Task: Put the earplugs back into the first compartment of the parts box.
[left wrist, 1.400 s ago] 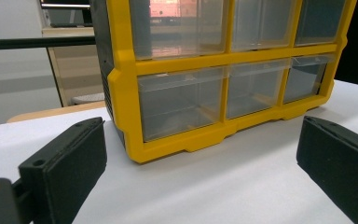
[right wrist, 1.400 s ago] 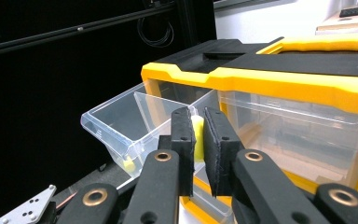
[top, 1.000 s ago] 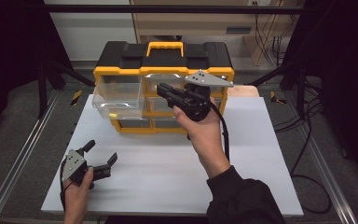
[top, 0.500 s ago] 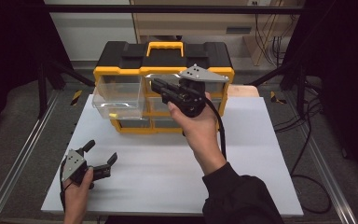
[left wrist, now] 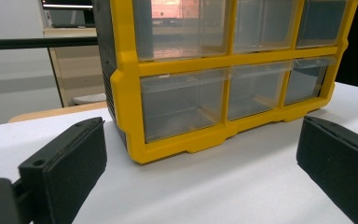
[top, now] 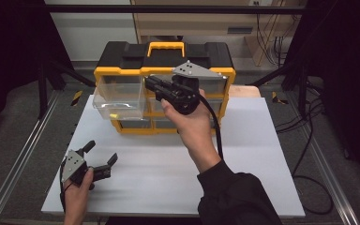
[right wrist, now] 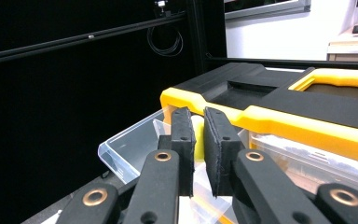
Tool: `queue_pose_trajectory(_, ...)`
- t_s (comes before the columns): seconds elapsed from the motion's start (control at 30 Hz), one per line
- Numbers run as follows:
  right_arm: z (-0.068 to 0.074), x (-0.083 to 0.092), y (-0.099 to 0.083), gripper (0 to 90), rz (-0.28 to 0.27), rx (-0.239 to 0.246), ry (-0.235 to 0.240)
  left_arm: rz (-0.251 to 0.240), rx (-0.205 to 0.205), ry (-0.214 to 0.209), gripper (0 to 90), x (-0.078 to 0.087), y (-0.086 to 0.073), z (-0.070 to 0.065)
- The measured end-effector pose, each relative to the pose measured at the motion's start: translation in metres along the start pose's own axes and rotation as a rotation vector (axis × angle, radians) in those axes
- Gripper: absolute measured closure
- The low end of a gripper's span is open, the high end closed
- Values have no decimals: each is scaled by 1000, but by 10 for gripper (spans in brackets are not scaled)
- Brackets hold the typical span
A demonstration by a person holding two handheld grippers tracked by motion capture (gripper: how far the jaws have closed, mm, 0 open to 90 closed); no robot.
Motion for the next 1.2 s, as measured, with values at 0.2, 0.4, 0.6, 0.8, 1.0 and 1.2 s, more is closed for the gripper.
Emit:
queue_pose_trajectory(0.2,2,-5,0,828,4,2,2,-1,1,3,13,1,0,1)
queue_pose_trajectory(0.4,4,-9,0,828,9,7,4,0,-1,4,13,1,0,1)
queue_pose_trajectory(0.6,6,-14,-2,827,14,12,6,0,1,4,13,1,0,1)
queue_pose_trajectory(0.8,8,-19,-4,827,15,23,4,-1,0,5,13,1,0,2)
queue_pose_trajectory(1.0,12,-23,-6,826,21,26,10,-4,3,5,13,1,0,2)
queue_pose_trajectory(1.2,14,-27,-6,825,23,24,17,-5,4,6,13,1,0,2)
Point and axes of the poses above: each handheld gripper's, and its own axes: x roughly backward along the jaws, y roughly out of its top, z roughly to its left, the point moved 1 cm from there along -x, roughly forward along the jaws, and after that the axes turned 7 degrees about -z, right-handed, at the moved point
